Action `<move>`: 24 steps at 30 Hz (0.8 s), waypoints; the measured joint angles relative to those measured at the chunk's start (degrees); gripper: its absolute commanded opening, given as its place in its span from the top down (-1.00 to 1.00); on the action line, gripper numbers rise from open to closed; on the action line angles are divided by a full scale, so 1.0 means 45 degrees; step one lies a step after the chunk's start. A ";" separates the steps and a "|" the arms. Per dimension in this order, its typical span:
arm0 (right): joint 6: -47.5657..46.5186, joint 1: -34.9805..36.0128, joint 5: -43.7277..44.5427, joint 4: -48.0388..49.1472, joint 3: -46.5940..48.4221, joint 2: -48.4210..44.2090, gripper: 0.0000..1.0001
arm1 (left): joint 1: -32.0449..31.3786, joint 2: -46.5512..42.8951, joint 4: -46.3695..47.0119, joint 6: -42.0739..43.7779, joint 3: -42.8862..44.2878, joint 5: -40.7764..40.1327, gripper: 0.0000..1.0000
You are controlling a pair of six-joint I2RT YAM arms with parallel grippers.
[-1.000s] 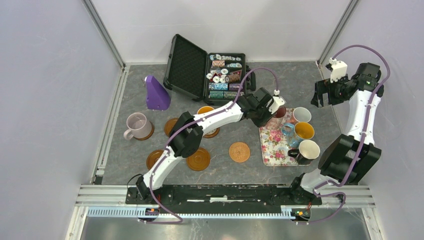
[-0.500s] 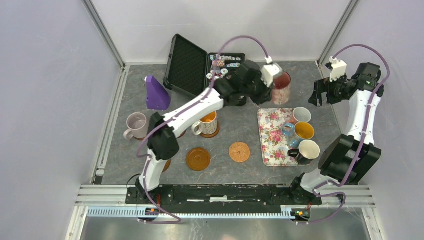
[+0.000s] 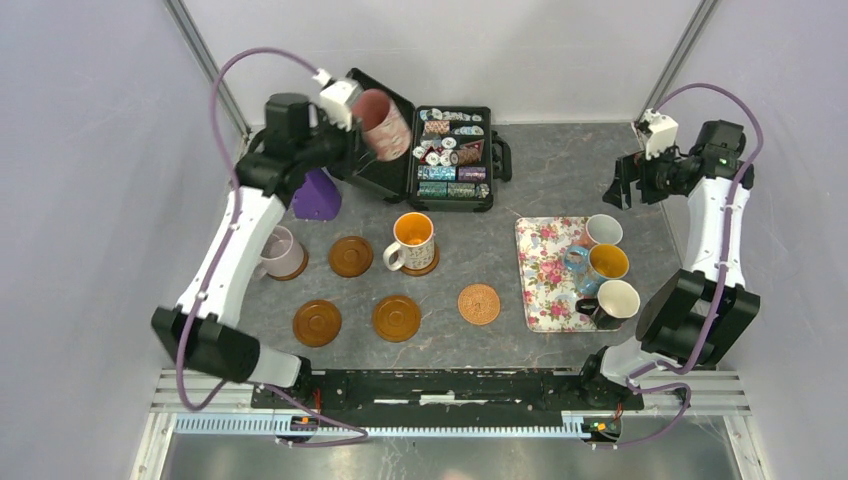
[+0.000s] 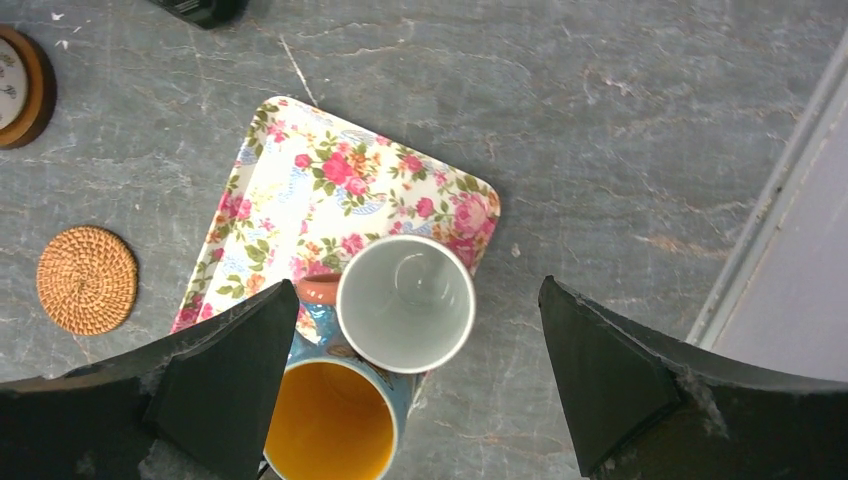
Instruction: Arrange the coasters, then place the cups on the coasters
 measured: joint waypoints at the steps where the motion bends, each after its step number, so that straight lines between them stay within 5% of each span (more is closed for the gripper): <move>1: 0.0049 0.0160 0.0000 0.0029 0.0000 0.0000 -0.96 | 0.0466 -0.0529 -0.0282 0.0194 -0.0529 0.0092 0.95; 10: 0.0432 0.1423 0.0272 0.0219 0.0000 0.0005 -0.96 | 0.3551 -0.3827 -0.2098 0.2127 -0.5100 0.0986 0.95; 24: 0.0423 0.1511 0.0690 0.0194 0.0097 0.0044 -0.96 | 0.4469 -0.4877 -0.1443 0.5523 -0.9976 0.1209 0.95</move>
